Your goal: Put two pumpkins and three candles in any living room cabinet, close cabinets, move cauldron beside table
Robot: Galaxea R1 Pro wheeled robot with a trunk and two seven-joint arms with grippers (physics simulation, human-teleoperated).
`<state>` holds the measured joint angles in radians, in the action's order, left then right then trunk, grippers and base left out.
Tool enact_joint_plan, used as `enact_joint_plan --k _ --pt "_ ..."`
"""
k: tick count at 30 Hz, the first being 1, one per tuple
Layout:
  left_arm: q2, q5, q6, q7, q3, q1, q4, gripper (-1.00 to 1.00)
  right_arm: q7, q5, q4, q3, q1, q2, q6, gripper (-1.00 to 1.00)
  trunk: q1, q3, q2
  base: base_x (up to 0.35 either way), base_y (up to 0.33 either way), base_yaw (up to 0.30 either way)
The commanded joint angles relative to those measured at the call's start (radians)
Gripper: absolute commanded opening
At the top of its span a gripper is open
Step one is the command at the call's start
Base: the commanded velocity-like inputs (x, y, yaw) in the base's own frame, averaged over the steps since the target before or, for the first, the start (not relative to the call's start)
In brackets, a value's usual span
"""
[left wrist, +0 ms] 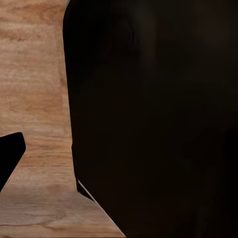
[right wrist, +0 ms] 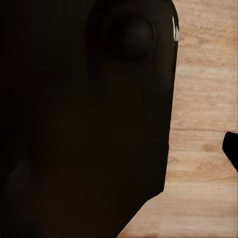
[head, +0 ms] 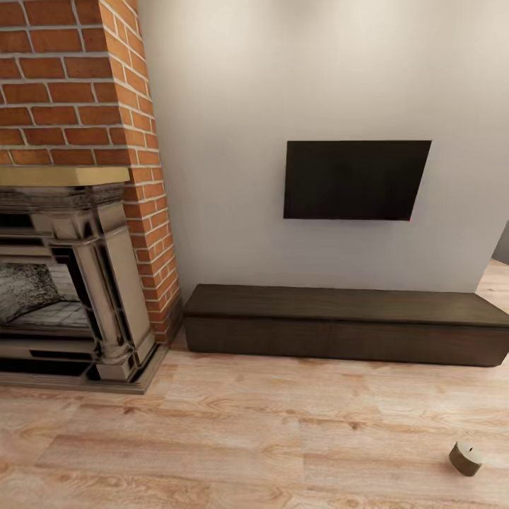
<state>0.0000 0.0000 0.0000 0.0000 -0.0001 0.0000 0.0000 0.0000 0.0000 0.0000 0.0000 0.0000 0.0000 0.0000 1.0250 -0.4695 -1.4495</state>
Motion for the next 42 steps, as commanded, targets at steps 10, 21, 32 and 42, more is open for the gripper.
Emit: enact_joint_plan --k 10,21,32,42 --pt "0.003 0.004 0.006 0.003 0.000 0.004 -0.022 1.00 0.003 -0.005 -0.001 -0.003 -0.016 0.001 -0.005 1.00 0.000 -0.001 0.000 0.000 -0.073 0.000" --pt "0.003 0.005 0.006 0.005 0.001 0.005 -0.038 1.00 0.003 -0.004 -0.001 -0.002 -0.020 0.002 -0.052 1.00 0.000 -0.001 0.000 0.000 -0.008 0.000" --pt "0.003 0.005 0.006 0.005 0.002 0.005 -0.038 1.00 0.003 -0.003 -0.002 -0.001 -0.020 0.000 -0.078 1.00 0.000 -0.001 0.000 0.000 0.000 0.000" --pt "0.003 0.005 0.006 0.005 0.001 0.005 -0.038 1.00 0.003 -0.006 -0.002 -0.002 -0.020 0.000 -0.082 1.00 0.000 -0.001 0.000 0.000 0.000 0.000"
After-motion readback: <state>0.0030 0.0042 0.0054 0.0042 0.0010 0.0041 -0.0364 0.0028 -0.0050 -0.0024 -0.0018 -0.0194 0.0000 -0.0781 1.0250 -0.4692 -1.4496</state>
